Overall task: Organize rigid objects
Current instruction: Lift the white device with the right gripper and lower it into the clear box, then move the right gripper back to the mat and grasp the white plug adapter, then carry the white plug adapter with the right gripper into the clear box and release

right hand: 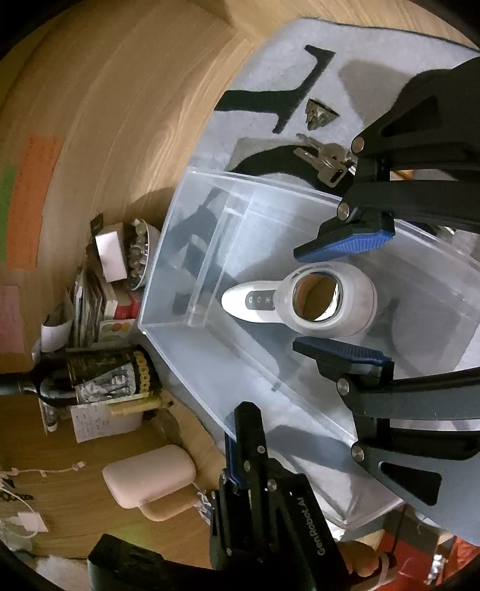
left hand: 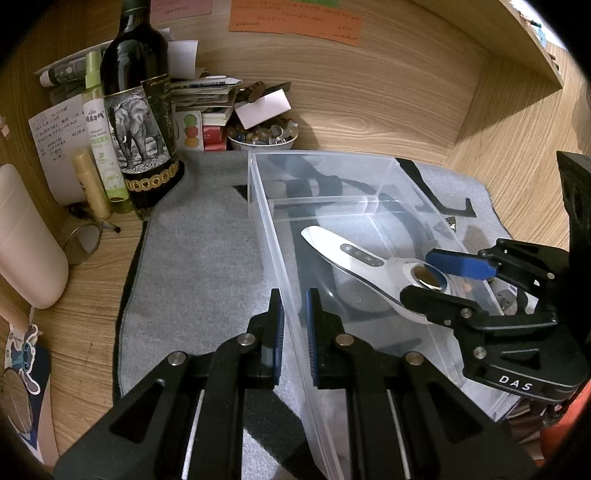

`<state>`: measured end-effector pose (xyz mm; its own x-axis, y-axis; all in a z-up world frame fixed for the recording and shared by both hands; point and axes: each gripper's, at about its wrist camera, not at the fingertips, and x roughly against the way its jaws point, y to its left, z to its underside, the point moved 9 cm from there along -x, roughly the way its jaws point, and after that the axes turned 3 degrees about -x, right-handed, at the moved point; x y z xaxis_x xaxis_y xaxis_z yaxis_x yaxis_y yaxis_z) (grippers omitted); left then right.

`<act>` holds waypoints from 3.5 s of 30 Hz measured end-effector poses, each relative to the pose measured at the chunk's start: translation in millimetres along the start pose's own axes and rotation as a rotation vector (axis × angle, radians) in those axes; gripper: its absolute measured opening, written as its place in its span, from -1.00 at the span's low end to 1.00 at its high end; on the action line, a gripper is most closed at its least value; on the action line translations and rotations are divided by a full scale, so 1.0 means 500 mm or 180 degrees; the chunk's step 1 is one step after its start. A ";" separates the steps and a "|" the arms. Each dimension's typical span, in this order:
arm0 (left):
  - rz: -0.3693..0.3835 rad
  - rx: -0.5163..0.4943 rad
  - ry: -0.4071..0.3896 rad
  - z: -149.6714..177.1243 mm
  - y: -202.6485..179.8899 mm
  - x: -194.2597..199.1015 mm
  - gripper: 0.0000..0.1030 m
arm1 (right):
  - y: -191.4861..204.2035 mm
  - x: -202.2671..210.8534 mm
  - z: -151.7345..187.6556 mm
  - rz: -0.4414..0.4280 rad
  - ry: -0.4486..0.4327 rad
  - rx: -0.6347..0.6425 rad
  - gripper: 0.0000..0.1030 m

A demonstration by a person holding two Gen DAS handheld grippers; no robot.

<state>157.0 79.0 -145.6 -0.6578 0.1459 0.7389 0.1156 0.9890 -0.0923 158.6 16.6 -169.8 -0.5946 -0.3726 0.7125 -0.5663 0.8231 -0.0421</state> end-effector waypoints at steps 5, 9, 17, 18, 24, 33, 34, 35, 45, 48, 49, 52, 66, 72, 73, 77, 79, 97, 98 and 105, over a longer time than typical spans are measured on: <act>-0.0006 0.0001 0.0012 0.002 -0.001 0.000 -0.78 | 0.003 0.010 -0.005 0.0000 -0.0068 0.0080 -0.25; -0.0036 -0.0014 0.0040 0.005 0.000 0.000 -0.78 | 0.004 0.022 -0.011 -0.0024 -0.0155 0.0091 -0.25; -0.0062 -0.0003 0.0059 0.007 0.001 0.002 -0.78 | -0.020 0.079 -0.042 0.0062 -0.0475 0.0014 0.20; -0.0061 -0.0002 0.0061 0.007 0.002 0.002 -0.78 | -0.026 0.087 -0.047 0.0101 -0.0524 0.0002 0.25; -0.0063 -0.0007 0.0063 0.006 0.003 0.003 -0.78 | -0.083 0.144 -0.064 0.0348 -0.0804 -0.0154 0.57; -0.0069 -0.0020 0.0065 0.006 0.003 0.002 -0.78 | -0.193 0.227 -0.034 0.0790 -0.0991 -0.0459 0.59; -0.0067 -0.0022 0.0066 0.006 0.004 0.003 -0.78 | -0.209 0.236 -0.026 0.0858 -0.0995 -0.0506 0.59; -0.0067 -0.0025 0.0067 0.007 0.003 0.002 -0.78 | -0.223 0.243 -0.018 0.0910 -0.0994 -0.0548 0.59; -0.0086 -0.0040 0.0084 0.010 0.001 0.000 -0.78 | -0.336 0.249 0.087 0.1221 -0.0716 -0.0920 0.59; -0.0088 -0.0039 0.0091 0.011 0.001 -0.001 -0.78 | -0.344 0.227 0.119 0.1184 -0.0574 -0.0979 0.59; -0.0089 -0.0042 0.0091 0.011 0.001 -0.001 -0.78 | -0.343 0.218 0.130 0.1157 -0.0520 -0.0993 0.59; -0.0101 -0.0054 0.0098 0.013 0.002 -0.001 -0.78 | -0.332 0.195 0.159 0.1076 -0.0394 -0.1008 0.59; -0.0113 -0.0062 0.0105 0.016 0.001 -0.003 -0.78 | -0.317 0.107 0.228 0.0652 -0.0029 -0.1277 0.01; -0.0111 -0.0063 0.0106 0.016 0.001 -0.003 -0.78 | -0.302 0.106 0.222 0.0622 -0.0047 -0.1200 -0.33; -0.0111 -0.0063 0.0106 0.016 0.001 -0.003 -0.78 | -0.299 0.110 0.220 0.0632 -0.0057 -0.1174 -0.36; -0.0112 -0.0063 0.0105 0.016 0.000 -0.004 -0.78 | -0.294 0.119 0.204 0.0636 -0.0118 -0.1124 -0.49; -0.0107 -0.0063 0.0103 0.017 0.001 -0.003 -0.78 | -0.291 0.127 0.195 0.0646 -0.0159 -0.1100 -0.49; -0.0085 -0.0070 0.0081 0.012 -0.007 -0.001 -0.76 | -0.204 0.189 0.031 0.0528 -0.0754 -0.0679 -0.49; -0.0082 -0.0070 0.0079 0.012 -0.007 -0.002 -0.76 | -0.196 0.190 0.023 0.0507 -0.0781 -0.0658 -0.49; -0.0059 -0.0070 0.0073 0.011 -0.011 -0.003 -0.75 | -0.134 0.172 -0.041 0.0342 -0.0874 -0.0441 -0.49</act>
<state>153.3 73.7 -149.7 -0.6429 0.1268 0.7554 0.1201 0.9907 -0.0641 157.2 -61.8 -91.6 -0.7892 -0.3664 0.4929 -0.4200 0.9075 0.0021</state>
